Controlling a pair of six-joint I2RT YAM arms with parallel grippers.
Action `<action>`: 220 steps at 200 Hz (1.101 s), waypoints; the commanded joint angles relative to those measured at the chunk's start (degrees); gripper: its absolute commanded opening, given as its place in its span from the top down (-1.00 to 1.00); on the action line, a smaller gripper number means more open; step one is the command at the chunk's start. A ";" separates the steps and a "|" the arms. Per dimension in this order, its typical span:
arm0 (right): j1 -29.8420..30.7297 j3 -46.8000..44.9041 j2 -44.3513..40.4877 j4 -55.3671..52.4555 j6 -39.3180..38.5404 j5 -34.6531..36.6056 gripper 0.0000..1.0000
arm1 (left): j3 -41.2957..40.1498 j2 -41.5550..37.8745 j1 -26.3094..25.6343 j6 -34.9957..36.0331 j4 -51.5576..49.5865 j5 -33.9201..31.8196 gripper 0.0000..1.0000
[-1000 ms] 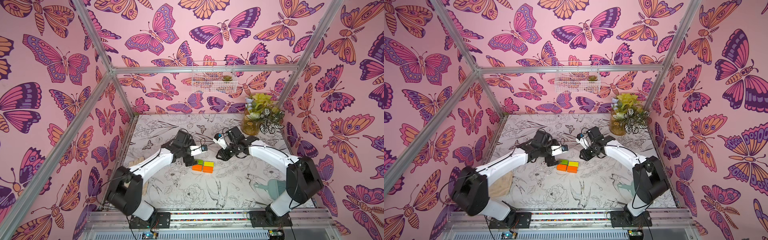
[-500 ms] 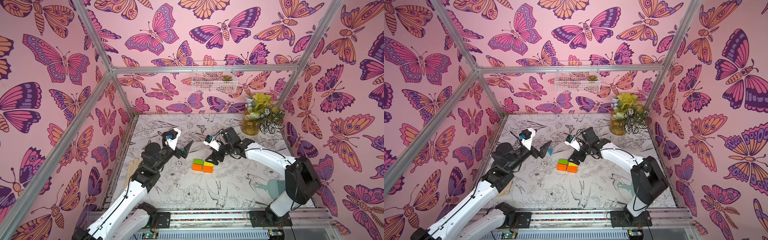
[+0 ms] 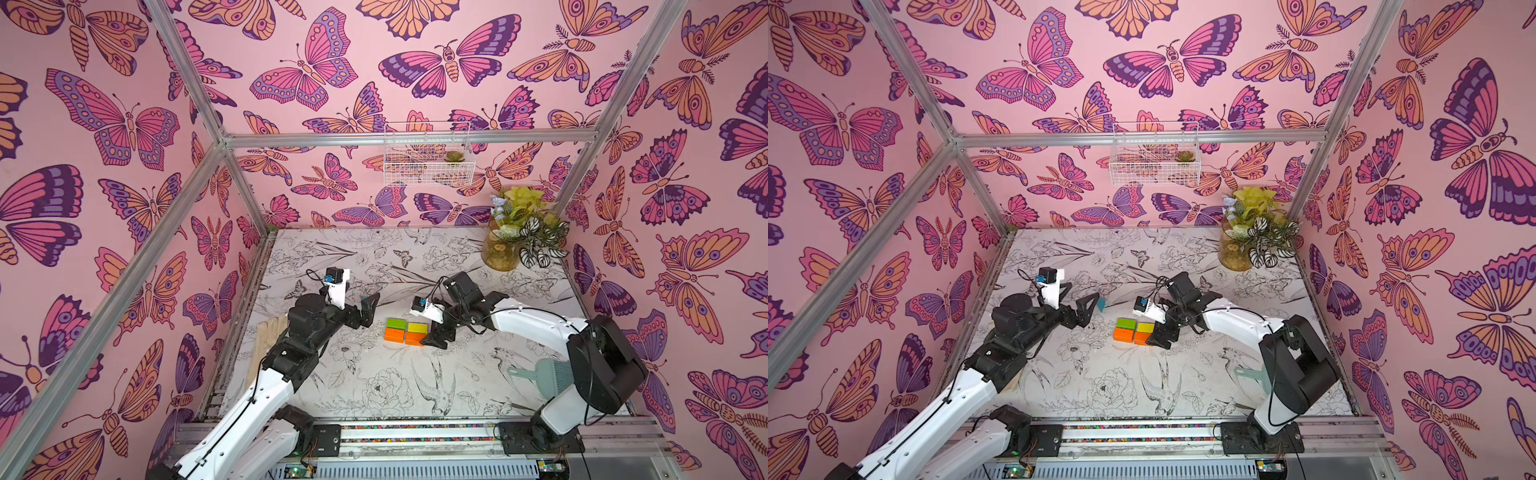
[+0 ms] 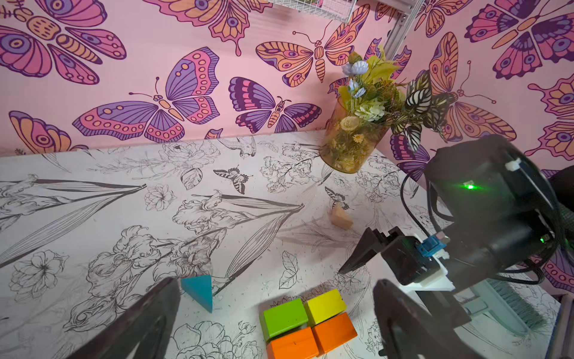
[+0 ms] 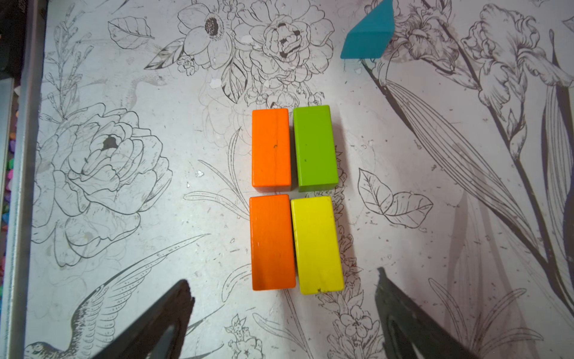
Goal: Assemble a piece of candy with building blocks
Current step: Assemble the building blocks at the center of the board.
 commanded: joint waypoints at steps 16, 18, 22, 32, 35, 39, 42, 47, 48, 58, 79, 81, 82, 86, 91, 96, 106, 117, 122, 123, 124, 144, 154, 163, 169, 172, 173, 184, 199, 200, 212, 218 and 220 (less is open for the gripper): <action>0.50 1.34 3.56 3.17 -0.68 1.95 -0.87 | -2.52 -1.52 0.37 -2.19 0.39 -2.57 -1.00; 0.52 1.49 3.69 3.18 -0.74 2.09 -0.86 | -2.59 -1.54 0.41 -2.21 0.45 -2.61 -1.00; 0.51 1.86 4.11 3.18 -0.77 2.33 -0.86 | -2.75 -1.56 0.45 -2.31 0.50 -2.74 -1.00; 0.49 2.73 5.08 2.88 -0.94 2.75 -0.86 | -3.04 -1.35 0.56 -2.49 0.58 -3.08 -1.00; 0.52 2.91 5.37 2.67 -1.05 2.82 -0.86 | -3.13 -1.32 0.55 -2.58 0.58 -3.06 -1.00; 0.53 3.42 5.73 2.34 -1.20 2.75 -0.86 | -3.27 -1.24 0.54 -2.62 0.58 -3.14 -1.00; 0.53 3.69 5.99 2.08 -1.28 2.75 -0.86 | -3.38 -1.12 0.54 -2.62 0.65 -3.15 -1.00; 0.53 4.08 6.38 1.90 -1.38 2.84 -0.86 | -3.48 -1.04 0.56 -2.74 0.67 -3.15 -1.00; 0.53 4.12 6.41 1.83 -1.38 2.84 -0.86 | -3.49 -1.06 0.60 -2.73 0.72 -3.15 -1.00; 0.61 4.75 7.11 1.38 -1.64 2.89 -0.85 | -3.80 -0.91 0.64 -2.89 0.70 -3.15 -1.00; 0.97 5.63 7.91 0.40 -1.90 3.19 -0.85 | -4.37 -0.65 0.73 -3.24 1.14 -3.24 -1.00; 1.10 5.71 8.03 0.37 -1.91 3.23 -0.85 | -4.44 -0.66 0.77 -3.31 1.05 -3.24 -1.00; 1.12 5.72 8.07 0.28 -1.91 3.17 -0.85 | -4.46 -0.70 0.79 -3.32 1.08 -3.24 -1.00; 1.22 5.81 8.10 -0.01 -1.91 3.20 -0.85 | -4.59 -0.64 0.82 -3.33 1.19 -3.25 -1.00; 1.40 5.97 8.18 -0.48 -1.92 3.13 -0.85 | -4.71 -0.56 0.81 -3.33 1.36 -3.36 -1.00; 1.53 6.14 8.27 -1.05 -1.98 3.06 -0.84 | -4.81 -0.49 0.81 -3.42 1.50 -3.35 -0.99; 1.81 6.26 8.28 -1.76 -1.76 3.08 -0.84 | -4.91 -0.33 0.89 -3.53 1.55 -3.42 -1.00; 2.11 6.39 8.41 -2.36 -1.49 3.05 -0.84 | -5.07 -0.21 0.98 -3.59 1.63 -3.41 -1.00; 2.31 6.50 8.38 -2.86 -1.53 2.97 -0.84 | -5.16 -0.12 0.98 -3.64 1.65 -3.46 -1.00; 2.34 6.51 8.37 -2.96 -1.50 2.99 -0.84 | -5.21 -0.07 1.03 -3.62 1.69 -3.44 -1.00; 2.40 6.52 8.37 -3.06 -1.48 3.00 -0.84 | -5.23 -0.01 1.05 -3.60 1.75 -3.43 -1.00; 3.49 7.25 8.88 -4.83 -1.47 3.22 -0.84 | -5.34 0.40 1.24 -3.68 2.06 -3.26 -1.00; 3.85 8.13 9.52 -6.38 -1.47 3.03 -0.84 | -5.40 0.64 1.33 -3.70 2.03 -3.15 -1.00; 4.09 9.01 10.12 -7.73 -1.39 2.91 -0.83 | -5.43 0.75 1.36 -3.81 2.06 -2.91 -1.00; 4.18 9.33 10.43 -8.14 -1.24 3.23 -0.82 | -5.50 0.67 1.42 -3.90 2.12 -2.81 -1.00; 4.29 9.41 10.54 -8.26 -1.21 3.29 -0.82 | -5.56 0.68 1.42 -3.94 2.08 -2.82 -1.00; 4.26 9.51 10.59 -8.30 -1.21 3.29 -0.82 | -5.59 0.68 1.42 -3.98 2.04 -2.81 -1.00; 4.34 9.72 10.95 -8.42 -1.17 3.82 -0.82 | -5.82 0.34 1.42 -4.05 2.08 -2.80 -1.00; 4.64 10.41 11.60 -8.79 -0.94 5.00 -0.82 | -6.20 -0.18 1.55 -4.21 2.06 -3.01 -1.00; 4.61 10.44 11.70 -8.83 -0.94 5.06 -0.81 | -6.21 -0.19 1.53 -4.25 2.07 -3.04 -1.00; 4.74 11.16 12.41 -9.29 -0.78 5.77 -0.80 | -6.53 -0.55 1.68 -4.21 2.07 -3.07 -1.00; 4.83 11.42 12.76 -9.56 -0.68 6.10 -0.80 | -6.58 -0.73 1.69 -4.29 2.08 -3.00 -1.00; 4.84 11.51 12.81 -9.70 -0.68 6.20 -0.79 | -6.64 -0.81 1.73 -4.29 2.06 -3.05 -1.00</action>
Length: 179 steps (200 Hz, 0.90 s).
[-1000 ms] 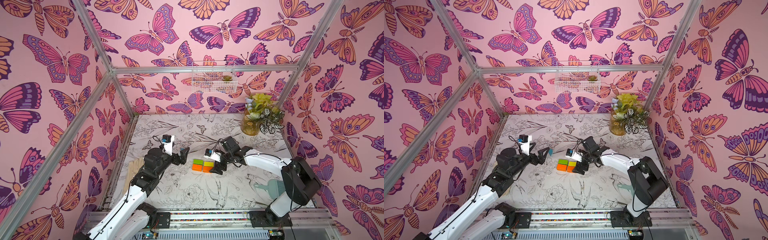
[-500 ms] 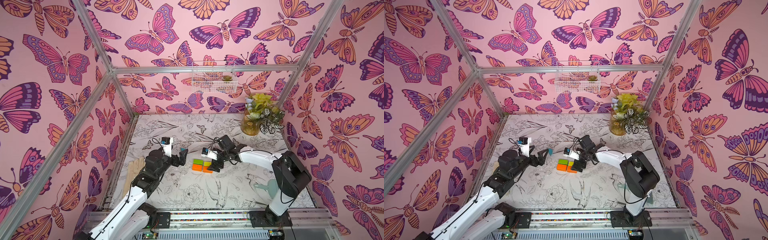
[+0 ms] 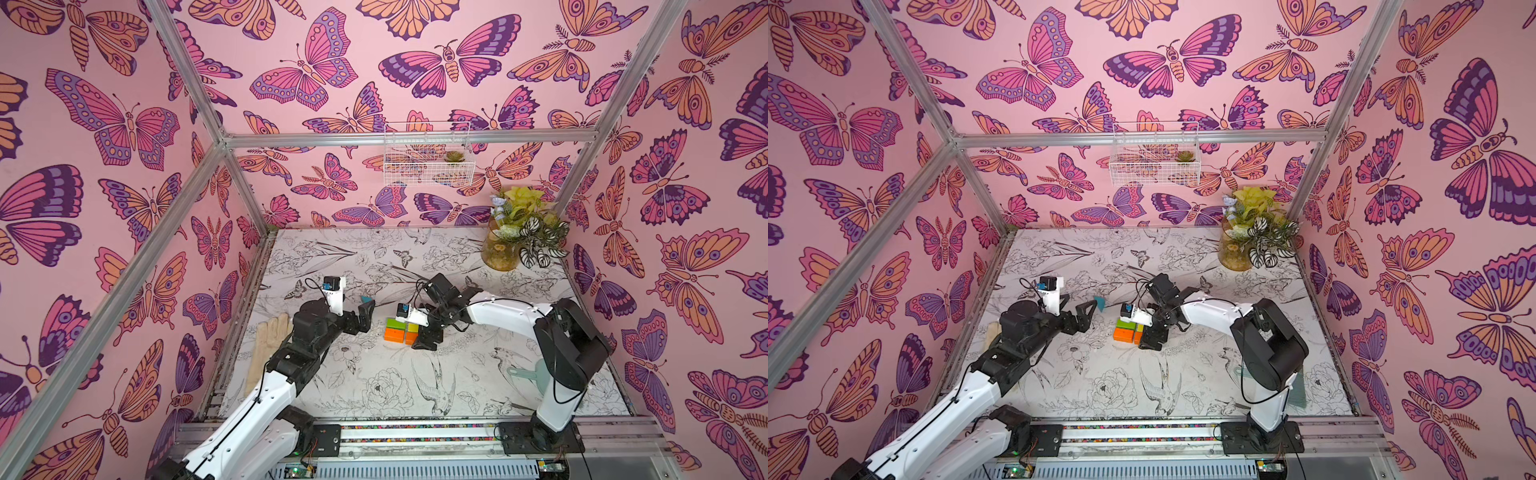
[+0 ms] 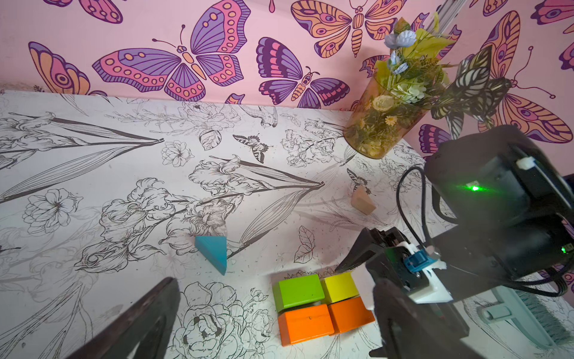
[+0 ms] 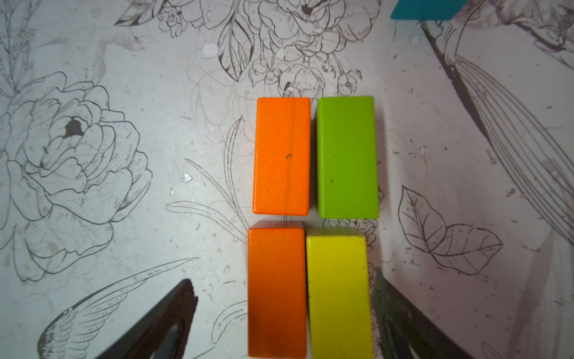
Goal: Assemble a piece of candy with building blocks
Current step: Assemble the building blocks at the center of the board.
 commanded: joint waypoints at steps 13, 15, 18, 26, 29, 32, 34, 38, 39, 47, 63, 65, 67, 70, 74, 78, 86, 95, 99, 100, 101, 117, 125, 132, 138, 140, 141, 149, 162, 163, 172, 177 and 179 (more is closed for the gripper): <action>0.56 2.72 2.18 -3.19 0.61 2.63 -0.78 | -1.59 -1.46 0.77 -0.78 1.36 -0.03 -1.00; 0.60 2.71 2.23 -3.09 0.66 2.73 -0.78 | -1.63 -1.44 0.77 -0.78 1.40 0.02 -1.00; 0.66 2.71 2.31 -2.99 0.68 2.87 -0.78 | -1.70 -1.51 0.77 -0.78 1.44 0.06 -1.00; 0.69 2.77 2.38 -2.80 0.68 2.94 -0.77 | -1.81 -1.53 0.85 -0.78 1.45 0.06 -1.00; 0.64 2.79 2.42 -2.79 0.72 2.97 -0.77 | -1.84 -1.55 0.86 -0.78 1.52 0.06 -1.00; 0.69 2.86 2.49 -2.76 0.76 3.08 -0.78 | -1.89 -1.60 0.86 -0.78 1.51 0.06 -1.00; 0.77 2.92 2.49 -2.78 0.83 3.15 -0.77 | -1.90 -1.56 0.90 -0.78 1.53 0.06 -1.00; 0.86 2.97 2.69 -2.86 0.92 3.24 -0.77 | -1.90 -1.50 0.94 -0.85 1.53 0.06 -1.00; 0.87 3.01 2.69 -2.87 0.89 3.29 -0.77 | -1.90 -1.46 0.94 -0.90 1.53 0.06 -1.00; 1.02 3.19 2.93 -3.09 0.96 3.52 -0.77 | -1.98 -1.47 0.94 -0.86 1.47 0.23 -1.00; 1.37 3.38 3.36 -3.63 0.85 3.83 -0.76 | -2.03 -1.39 1.03 -0.95 1.61 0.33 -1.00; 1.38 3.40 3.39 -3.62 0.85 3.86 -0.76 | -2.13 -1.40 1.03 -0.95 1.64 0.33 -1.00; 1.40 3.43 3.44 -3.66 0.85 3.91 -0.76 | -2.16 -1.38 1.03 -0.97 1.63 0.33 -1.00; 1.46 3.43 3.48 -3.61 0.90 4.02 -0.76 | -2.17 -1.35 1.03 -0.96 1.65 0.41 -1.00; 1.46 3.42 3.52 -3.52 1.00 4.16 -0.75 | -2.21 -1.39 1.03 -0.87 1.69 0.42 -1.00; 1.53 3.35 3.57 -3.35 1.15 4.28 -0.74 | -2.25 -1.42 1.10 -0.87 1.71 0.50 -1.00; 1.53 3.17 3.52 -3.03 1.34 4.52 -0.73 | -2.32 -1.44 1.12 -0.82 1.71 0.50 -1.00; 1.58 3.06 3.48 -2.49 1.59 5.08 -0.71 | -2.30 -1.56 1.12 -0.78 1.71 0.59 -1.00; 1.60 3.06 3.48 -2.35 1.68 5.22 -0.69 | -2.38 -1.52 1.20 -0.78 1.71 0.61 -1.00; 1.59 3.06 3.52 -2.31 1.71 5.29 -0.68 | -2.41 -1.52 1.20 -0.78 1.71 0.65 -1.00; 1.63 3.10 3.50 -2.29 1.72 5.33 -0.68 | -2.42 -1.52 1.21 -0.78 1.71 0.66 -1.00; 1.60 3.18 3.58 -1.84 1.81 6.03 -0.59 | -2.43 -1.61 1.25 -0.81 1.71 0.84 -1.00; 1.65 3.15 3.53 -1.91 1.57 6.21 -0.55 | -2.39 -1.67 1.29 -0.93 1.71 0.86 -1.00; 1.59 3.21 3.67 -1.85 1.47 6.39 -0.50 | -2.51 -1.63 1.30 -0.84 1.71 0.94 -1.00; 1.62 3.23 3.84 -1.80 1.45 6.63 -0.45 | -2.49 -1.63 1.29 -0.78 1.71 0.94 -1.00; 1.64 3.28 3.84 -1.88 1.46 6.67 -0.43 | -2.51 -1.65 1.30 -0.78 1.71 0.94 -1.00; 1.61 3.30 3.88 -1.90 1.47 6.72 -0.43 | -2.51 -1.63 1.30 -0.78 1.71 0.99 -1.00; 1.66 3.44 4.04 -2.01 1.53 6.93 -0.37 | -2.51 -1.74 1.30 -0.73 1.71 0.94 -1.00; 1.63 3.50 4.23 -2.08 1.56 6.99 -0.31 | -2.59 -1.80 1.36 -0.69 1.71 1.03 -1.00; 1.65 3.50 4.21 -2.08 1.56 6.97 -0.31 | -2.60 -1.79 1.33 -0.69 1.71 1.03 -1.00; 1.67 3.50 4.20 -2.14 1.56 6.95 -0.29 | -2.69 -1.84 1.38 -0.71 1.71 1.03 -1.00; 1.72 3.50 4.36 -2.08 1.56 6.96 -0.28 | -2.68 -1.84 1.37 -0.69 1.71 1.03 -1.00; 1.68 3.52 4.43 -2.09 1.51 7.06 -0.27 | -2.73 -1.80 1.38 -0.76 1.71 1.03 -1.00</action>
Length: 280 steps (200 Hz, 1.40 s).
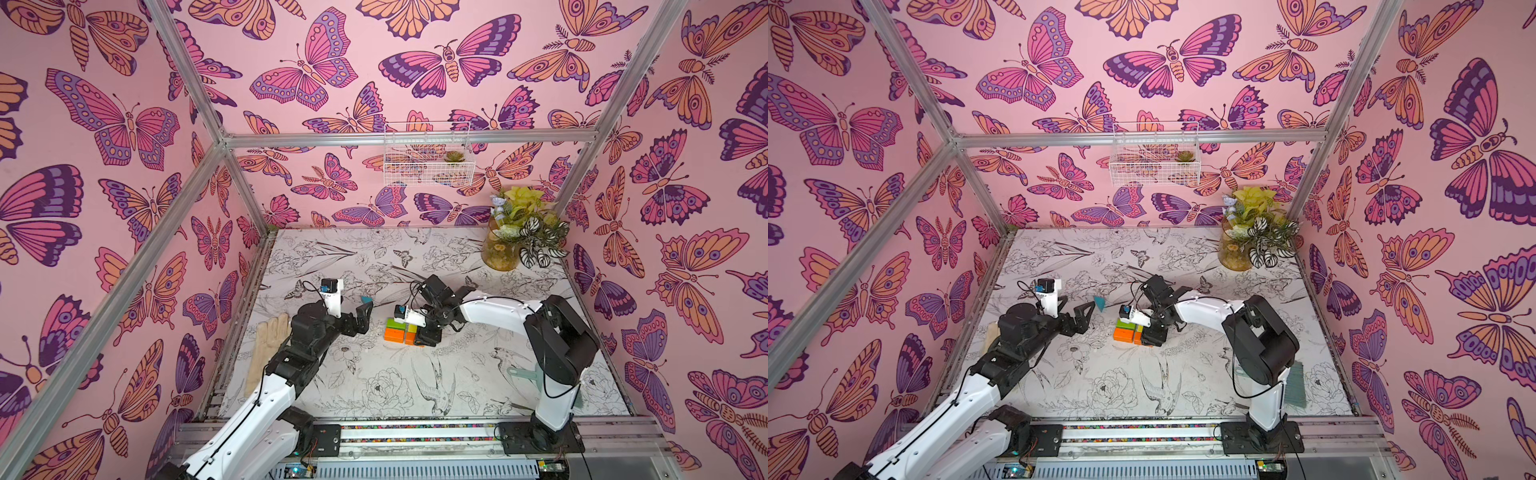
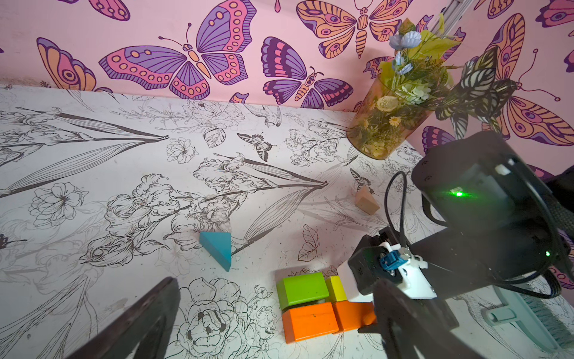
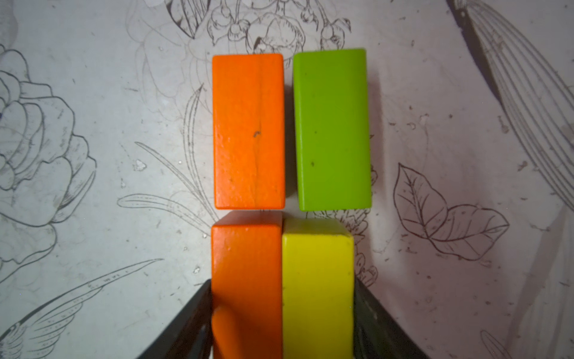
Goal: Assemble a piece of candy with building blocks
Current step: Assemble the building blocks at the center of the board.
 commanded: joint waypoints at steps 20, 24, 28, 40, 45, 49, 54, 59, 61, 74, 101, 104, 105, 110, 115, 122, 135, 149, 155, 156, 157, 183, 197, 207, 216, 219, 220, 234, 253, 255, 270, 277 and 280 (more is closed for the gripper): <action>0.78 1.57 1.62 -0.69 -0.05 1.46 -0.27 | -1.26 -0.76 0.51 -0.65 0.88 0.62 -1.00; 0.80 1.66 1.69 -0.71 -0.06 1.51 -0.26 | -1.25 -0.78 0.45 -0.67 0.88 0.62 -1.00; 0.80 1.66 1.75 -0.64 -0.04 1.67 -0.26 | -1.24 -0.76 0.44 -0.67 0.88 0.62 -1.00; 0.86 1.62 1.75 -0.28 -0.04 1.82 -0.23 | -1.36 -0.86 0.53 -0.76 0.88 0.62 -1.00; 0.93 1.56 1.72 -0.18 -0.06 1.90 -0.22 | -1.35 -0.86 0.54 -0.87 0.88 0.62 -1.00; 0.93 1.58 1.72 -0.13 -0.03 1.97 -0.22 | -1.42 -0.93 0.53 -0.85 0.89 0.62 -1.00; 0.91 1.57 1.70 -0.17 -0.14 1.97 -0.22 | -1.39 -0.98 0.53 -0.84 0.88 0.62 -1.00; 0.87 1.57 1.68 -0.14 -0.11 2.00 -0.22 | -1.49 -1.08 0.53 -0.94 0.88 0.62 -1.00; 0.90 1.64 1.73 -0.15 -0.11 2.02 -0.22 | -1.52 -1.10 0.53 -0.93 0.88 0.62 -1.00; 0.90 1.80 1.72 -0.13 -0.41 2.11 -0.22 | -1.59 -1.27 0.53 -0.98 0.88 0.53 -1.00; 0.91 1.93 1.77 -0.18 -0.63 2.73 -0.21 | -1.84 -1.58 0.62 -1.09 0.86 0.41 -1.00; 0.87 1.93 1.72 -0.19 -0.67 2.73 -0.21 | -1.88 -1.59 0.62 -1.07 0.83 0.41 -1.00; 0.92 1.93 1.81 -0.19 -0.69 2.76 -0.21 | -1.84 -1.57 0.62 -1.05 0.85 0.43 -1.00; 0.90 1.93 1.85 -0.13 -0.79 2.78 -0.21 | -1.89 -1.65 0.66 -1.05 0.79 0.44 -1.00; 0.89 2.01 1.86 -0.02 -0.67 2.78 -0.21 | -1.93 -1.64 0.62 -1.02 0.70 0.44 -1.00; 0.85 2.09 1.92 0.08 -0.63 2.54 -0.21 | -2.01 -1.63 0.62 -1.11 0.80 0.44 -1.00; 0.89 2.27 1.94 0.09 -0.58 2.36 -0.21 | -2.03 -1.64 0.62 -1.11 0.71 0.44 -1.00; 0.84 2.53 2.04 0.17 -0.55 2.58 -0.21 | -2.09 -1.72 0.63 -1.23 0.72 0.61 -1.00; 0.95 2.54 2.11 0.17 -0.64 2.53 -0.21 | -2.07 -1.74 0.69 -1.27 0.65 0.69 -1.00; 0.88 2.54 2.13 0.17 -0.63 2.48 -0.21 | -2.07 -1.73 0.65 -1.28 0.68 0.65 -1.00; 0.84 2.54 2.15 0.17 -0.63 2.46 -0.21 | -2.07 -1.72 0.68 -1.28 0.64 0.68 -1.00; 0.91 2.89 2.42 0.25 -0.71 1.77 -0.21 | -2.21 -1.78 0.71 -1.33 0.70 0.53 -1.00; 0.91 3.27 2.75 0.05 -0.55 1.67 -0.21 | -2.24 -1.72 0.71 -1.28 0.65 0.53 -1.00; 0.89 3.58 2.98 -0.28 -0.55 1.72 -0.22 | -2.24 -1.81 0.71 -1.28 0.72 0.61 -1.00; 0.88 3.68 2.95 -0.45 -0.55 1.73 -0.23 | -2.31 -1.89 0.80 -1.28 0.68 0.62 -1.00; 0.89 3.61 2.95 -0.47 -0.59 1.73 -0.24 | -2.30 -1.90 0.81 -1.28 0.63 0.62 -1.00; 0.89 3.60 2.99 -0.50 -0.66 1.73 -0.24 | -2.27 -1.94 0.80 -1.28 0.62 0.62 -1.00; 0.93 3.44 2.70 -0.48 -0.63 1.81 -0.30 | -2.41 -1.94 0.77 -1.44 0.70 0.48 -1.00; 0.95 3.08 2.11 -0.26 -0.13 2.11 -0.42 | -2.47 -1.93 0.80 -1.47 0.65 0.57 -1.00; 0.84 3.03 2.01 -0.27 -0.11 2.13 -0.43 | -2.50 -1.91 0.80 -1.46 0.69 0.60 -1.00; 0.85 2.45 0.54 -0.27 0.22 1.88 -0.53 | -2.50 -1.79 0.80 -1.47 0.68 0.62 -1.00; 0.86 2.00 -0.53 -0.27 0.24 1.62 -0.57 | -2.48 -1.73 0.80 -1.50 0.71 0.62 -1.00; 0.81 1.75 -1.16 -0.20 0.39 1.58 -0.59 | -2.50 -1.72 0.80 -1.46 0.72 0.62 -1.00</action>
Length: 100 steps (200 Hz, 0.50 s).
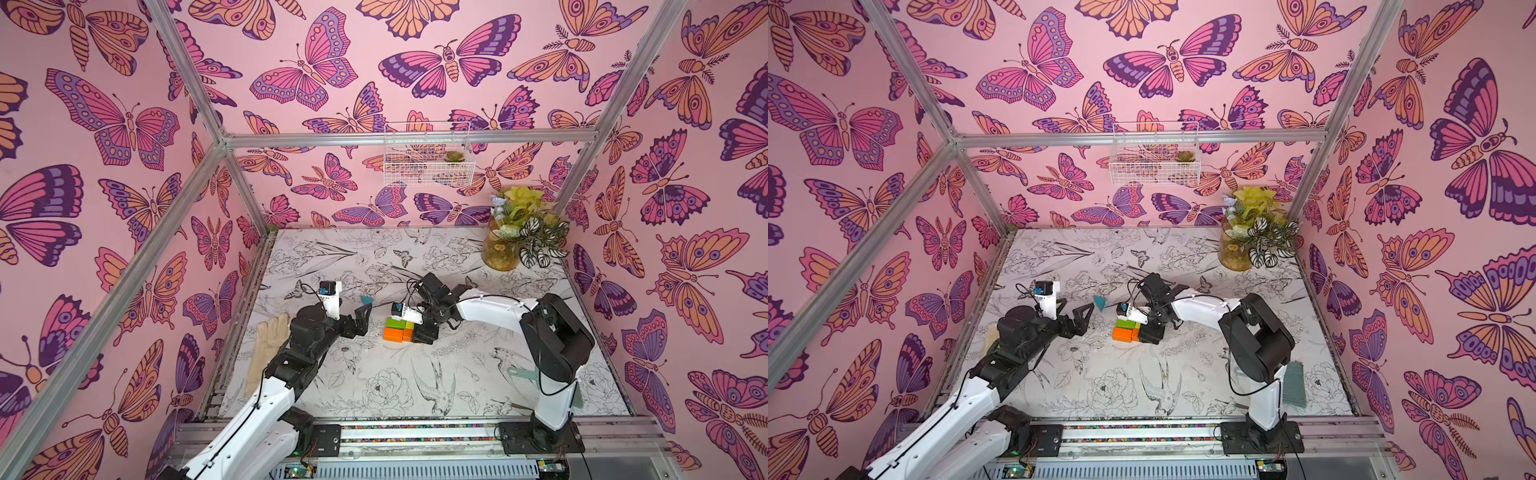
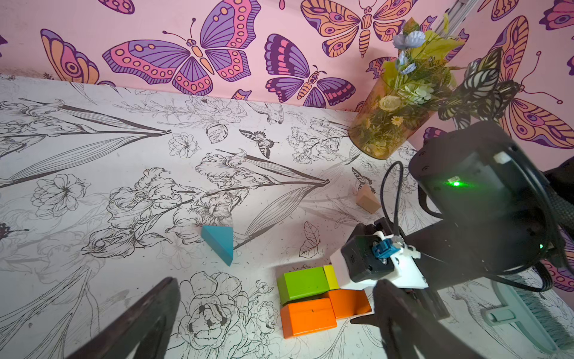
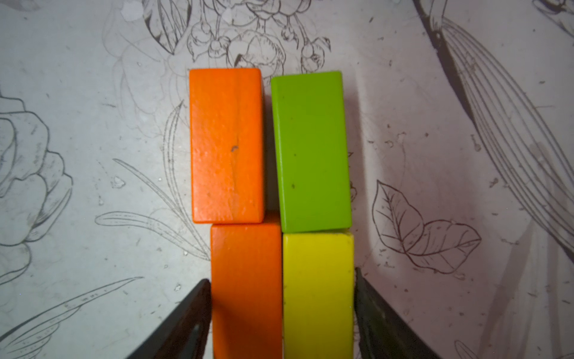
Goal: Assemble a piece of candy with building blocks
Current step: Assemble the building blocks at the center of the board.
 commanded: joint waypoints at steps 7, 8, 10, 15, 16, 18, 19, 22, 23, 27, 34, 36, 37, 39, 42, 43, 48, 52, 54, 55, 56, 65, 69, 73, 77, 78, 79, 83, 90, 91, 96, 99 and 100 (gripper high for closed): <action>0.37 -1.19 -4.32 -0.35 0.65 -0.26 -0.63 | -1.12 -0.61 0.38 -0.61 0.69 0.70 -1.00; 0.41 -1.32 -4.62 -0.31 0.63 -0.35 -0.63 | -1.13 -0.58 0.38 -0.61 0.70 0.70 -1.00; 0.42 -1.52 -5.06 -0.35 0.62 -0.46 -0.64 | -1.08 -0.55 0.38 -0.61 0.77 0.75 -1.00; 0.43 -2.08 -6.41 -0.35 0.84 -0.52 -0.65 | -1.02 -0.55 0.38 -0.61 0.70 0.79 -1.00; 0.40 -2.16 -6.76 -0.35 0.86 -0.48 -0.66 | -1.00 -0.54 0.38 -0.69 0.66 0.79 -1.00; 0.37 -2.41 -7.39 -0.31 0.99 -0.51 -0.66 | -0.98 -0.56 0.38 -0.69 0.69 0.79 -1.00; 0.41 -2.50 -7.65 -0.29 1.07 -0.52 -0.66 | -0.93 -0.60 0.38 -0.69 0.74 0.79 -1.00; 0.37 -2.91 -8.69 -0.27 1.27 -0.57 -0.67 | -0.78 -0.58 0.45 -0.74 0.67 0.79 -1.00; 0.37 -3.01 -8.87 -0.27 1.38 -0.55 -0.67 | -0.75 -0.60 0.46 -0.76 0.69 0.79 -1.00; 0.30 -3.40 -10.40 -0.27 1.81 -0.53 -0.68 | -0.65 -0.55 0.47 -0.83 0.59 0.79 -1.00; 0.06 -4.39 -13.00 0.01 3.06 -0.57 -0.69 | -0.22 -0.57 0.47 -0.95 0.56 0.71 -1.00; -0.04 -4.64 -13.77 0.17 3.40 -0.56 -0.69 | -0.19 -0.55 0.47 -1.02 0.58 0.66 -1.00; -0.10 -4.80 -14.22 0.26 3.51 -0.54 -0.69 | -0.19 -0.50 0.47 -1.08 0.60 0.64 -1.00; -0.24 -5.08 -15.06 0.43 4.00 -0.53 -0.70 | -0.07 -0.46 0.47 -1.21 0.65 0.56 -1.00; -0.51 -5.65 -16.26 0.88 4.90 -0.48 -0.70 | 0.11 -0.45 0.47 -1.41 0.70 0.41 -1.00; -0.60 -5.83 -16.74 1.05 5.22 -0.46 -0.70 | 0.14 -0.50 0.47 -1.49 0.70 0.38 -1.00; -1.15 -6.68 -19.31 2.18 6.85 -0.26 -0.70 | 0.40 -0.45 0.54 -1.89 0.78 0.19 -1.00; -1.59 -7.46 -21.33 3.22 8.46 -0.01 -0.70 | 0.43 -0.50 0.68 -2.21 0.99 0.09 -1.00; -1.84 -7.78 -22.22 3.87 9.32 0.22 -0.70 | 0.45 -0.53 0.72 -2.41 1.17 0.13 -1.00; -1.97 -8.00 -22.66 4.13 9.81 0.33 -0.70 | 0.44 -0.54 0.73 -2.52 1.37 0.16 -1.00; -2.08 -8.15 -23.10 4.48 10.35 0.43 -0.70 | 0.44 -0.58 0.77 -2.71 1.48 0.17 -1.00; -3.25 -9.50 -27.06 7.86 15.18 0.96 -0.68 | 0.22 -0.87 1.03 -4.24 2.80 0.47 -1.00; -3.73 -10.05 -28.77 9.69 17.59 1.29 -0.63 | -0.06 -1.16 1.13 -4.77 3.62 0.65 -1.00; -4.24 -10.53 -30.57 11.46 20.05 1.57 -0.56 | -0.44 -1.37 1.18 -5.29 4.86 0.74 -1.00; -4.90 -11.04 -32.33 13.54 22.30 1.63 -0.47 | -0.83 -1.71 1.38 -5.78 6.07 0.91 -0.99; -5.04 -11.21 -32.73 14.15 22.89 1.65 -0.44 | -0.95 -1.79 1.41 -5.92 6.37 0.94 -1.00; -5.19 -11.38 -33.19 15.31 23.49 1.66 -0.44 | -1.05 -1.82 1.42 -6.03 6.66 1.00 -1.00; -5.88 -12.00 -34.92 17.74 26.00 1.92 -0.32 | -1.35 -2.16 1.58 -6.53 7.86 1.19 -1.00; -7.15 -13.30 -37.77 22.29 30.11 2.67 -0.12 | -1.90 -2.64 1.90 -7.50 9.74 1.40 -1.00; -7.35 -13.52 -38.13 23.01 30.70 2.74 -0.08 | -1.96 -2.69 1.98 -7.66 9.97 1.40 -1.00; -8.45 -14.50 -40.02 26.60 33.14 3.17 0.11 | -2.09 -3.01 2.19 -8.28 10.83 1.34 -1.00; -9.15 -15.14 -41.03 28.66 35.03 3.53 0.21 | -2.12 -3.28 2.34 -8.79 11.01 1.26 -1.00; -9.36 -15.32 -41.34 29.31 35.62 3.66 0.24 | -2.12 -3.27 2.42 -8.92 11.04 1.24 -1.00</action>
